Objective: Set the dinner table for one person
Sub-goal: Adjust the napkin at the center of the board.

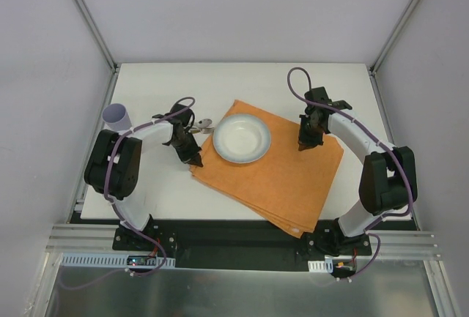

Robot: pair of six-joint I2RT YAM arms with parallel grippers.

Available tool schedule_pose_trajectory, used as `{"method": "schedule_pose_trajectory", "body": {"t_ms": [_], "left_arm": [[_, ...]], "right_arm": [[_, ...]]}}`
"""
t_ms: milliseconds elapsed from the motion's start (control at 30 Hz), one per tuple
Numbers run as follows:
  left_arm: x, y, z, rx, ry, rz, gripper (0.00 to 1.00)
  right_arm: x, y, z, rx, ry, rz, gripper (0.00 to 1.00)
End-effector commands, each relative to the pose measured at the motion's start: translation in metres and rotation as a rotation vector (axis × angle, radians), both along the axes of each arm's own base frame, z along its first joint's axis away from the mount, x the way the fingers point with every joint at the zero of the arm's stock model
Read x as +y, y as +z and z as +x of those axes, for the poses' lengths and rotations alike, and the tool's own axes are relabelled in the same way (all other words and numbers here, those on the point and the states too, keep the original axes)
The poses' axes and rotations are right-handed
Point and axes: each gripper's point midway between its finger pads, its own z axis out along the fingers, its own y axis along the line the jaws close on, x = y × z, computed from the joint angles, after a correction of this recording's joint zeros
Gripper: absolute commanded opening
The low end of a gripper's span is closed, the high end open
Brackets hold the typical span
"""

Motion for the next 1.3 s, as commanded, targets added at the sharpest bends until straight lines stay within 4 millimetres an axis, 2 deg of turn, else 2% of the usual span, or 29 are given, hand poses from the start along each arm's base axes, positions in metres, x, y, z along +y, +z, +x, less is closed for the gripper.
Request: {"method": "schedule_pose_trajectory", "body": {"t_ms": [0, 133, 267, 300, 400, 467, 600, 633, 667, 733, 767, 833, 867, 900, 967, 1000, 1100, 1267], "left_arm": [[0.025, -0.005, -0.024, 0.049, 0.076, 0.122, 0.0], [0.024, -0.006, -0.044, 0.091, 0.089, 0.095, 0.0], [0.029, -0.01, -0.061, 0.114, 0.093, 0.1, 0.0], [0.03, -0.01, -0.064, 0.112, 0.095, 0.104, 0.0], [0.034, -0.015, -0.075, 0.136, 0.096, 0.114, 0.0], [0.034, -0.017, -0.081, 0.144, 0.092, 0.119, 0.0], [0.03, -0.017, -0.089, 0.144, 0.074, 0.124, 0.0], [0.029, -0.017, -0.09, 0.145, 0.072, 0.123, 0.0], [0.028, -0.016, -0.09, 0.143, 0.071, 0.12, 0.0], [0.024, -0.015, -0.091, 0.141, 0.061, 0.115, 0.0], [0.023, -0.015, -0.092, 0.143, 0.056, 0.115, 0.0], [0.018, -0.014, -0.09, 0.136, 0.04, 0.115, 0.0], [0.017, -0.014, -0.089, 0.134, 0.034, 0.116, 0.0], [0.015, -0.015, -0.086, 0.139, 0.026, 0.118, 0.0], [0.012, -0.018, -0.085, 0.156, 0.014, 0.12, 0.0], [0.008, -0.016, -0.078, 0.141, 0.005, 0.113, 0.0], [0.003, -0.015, -0.069, 0.135, -0.014, 0.112, 0.0], [-0.002, -0.014, -0.058, 0.13, -0.028, 0.107, 0.0]], "right_arm": [[0.002, 0.014, 0.003, -0.046, 0.016, 0.019, 0.01], [0.002, 0.01, 0.001, -0.031, 0.021, 0.016, 0.01], [-0.003, -0.003, -0.007, 0.011, 0.013, -0.008, 0.01], [-0.006, -0.015, -0.015, 0.049, 0.004, -0.017, 0.01], [-0.011, -0.035, -0.023, 0.106, -0.044, 0.018, 0.01], [-0.02, -0.046, -0.018, 0.128, -0.093, 0.023, 0.01], [-0.034, -0.06, -0.003, 0.168, -0.161, 0.031, 0.01], [-0.035, -0.057, 0.008, 0.153, -0.171, 0.037, 0.01], [-0.041, -0.067, 0.012, 0.182, -0.191, 0.034, 0.01], [-0.041, -0.069, 0.023, 0.195, -0.203, 0.053, 0.01], [-0.043, -0.073, 0.038, 0.195, -0.212, 0.059, 0.01], [-0.046, -0.075, 0.048, 0.211, -0.215, 0.048, 0.01], [-0.043, -0.064, 0.069, 0.165, -0.208, 0.059, 0.01], [-0.043, -0.072, 0.073, 0.184, -0.211, 0.057, 0.01], [-0.042, -0.067, 0.086, 0.178, -0.212, 0.062, 0.01], [-0.038, -0.063, 0.098, 0.16, -0.208, 0.081, 0.01], [-0.03, -0.055, 0.112, 0.136, -0.2, 0.1, 0.01], [-0.02, -0.054, 0.117, 0.133, -0.177, 0.099, 0.01]]}}
